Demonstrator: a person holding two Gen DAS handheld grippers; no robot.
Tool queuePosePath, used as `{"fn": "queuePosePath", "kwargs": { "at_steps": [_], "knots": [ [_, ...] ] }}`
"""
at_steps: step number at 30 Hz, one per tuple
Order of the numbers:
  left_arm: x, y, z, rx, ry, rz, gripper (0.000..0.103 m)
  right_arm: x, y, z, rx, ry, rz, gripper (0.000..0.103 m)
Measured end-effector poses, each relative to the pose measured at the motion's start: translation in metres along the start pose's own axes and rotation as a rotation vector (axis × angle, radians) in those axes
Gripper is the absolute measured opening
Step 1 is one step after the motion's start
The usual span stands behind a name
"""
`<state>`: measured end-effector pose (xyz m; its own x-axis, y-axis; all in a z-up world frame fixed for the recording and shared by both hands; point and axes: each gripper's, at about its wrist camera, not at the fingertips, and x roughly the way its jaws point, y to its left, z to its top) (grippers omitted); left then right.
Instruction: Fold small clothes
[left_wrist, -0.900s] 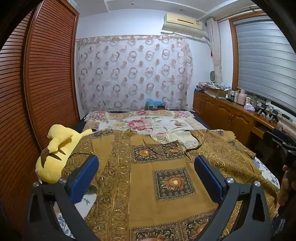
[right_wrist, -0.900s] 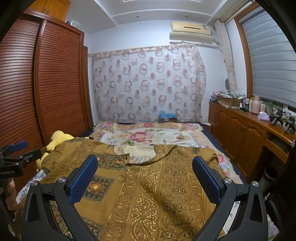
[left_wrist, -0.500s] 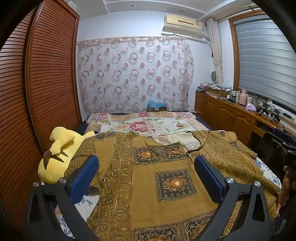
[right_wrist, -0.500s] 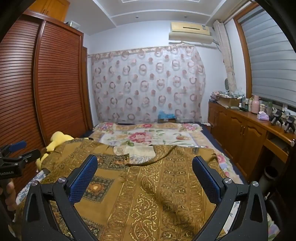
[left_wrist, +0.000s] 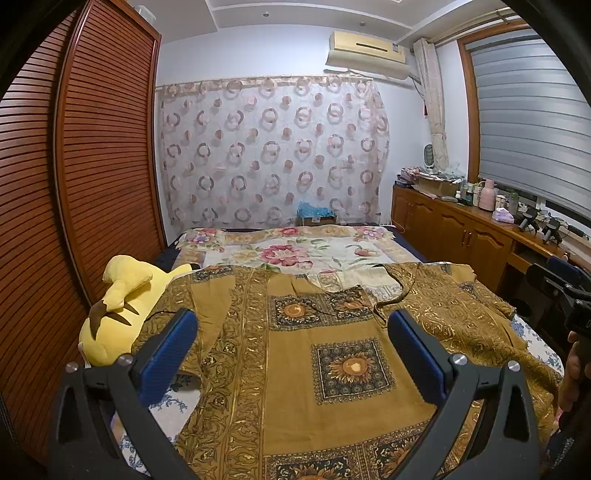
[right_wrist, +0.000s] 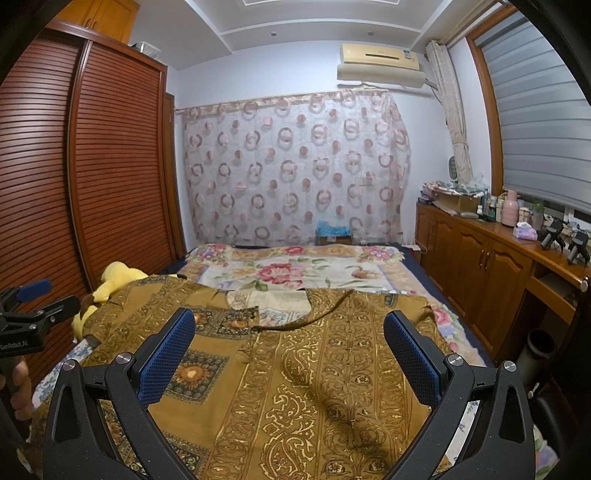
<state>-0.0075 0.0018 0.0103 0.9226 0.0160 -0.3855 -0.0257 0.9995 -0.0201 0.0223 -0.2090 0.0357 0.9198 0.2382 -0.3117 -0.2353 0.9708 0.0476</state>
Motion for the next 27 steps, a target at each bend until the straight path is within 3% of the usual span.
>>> {"fn": "queuePosePath", "kwargs": {
  "at_steps": [27],
  "knots": [
    [-0.0073,0.0058,0.0077,-0.002,-0.016,0.015,0.103,-0.0012,0.0005,0.0008,0.002,0.000,0.002,0.103]
  ]
}}
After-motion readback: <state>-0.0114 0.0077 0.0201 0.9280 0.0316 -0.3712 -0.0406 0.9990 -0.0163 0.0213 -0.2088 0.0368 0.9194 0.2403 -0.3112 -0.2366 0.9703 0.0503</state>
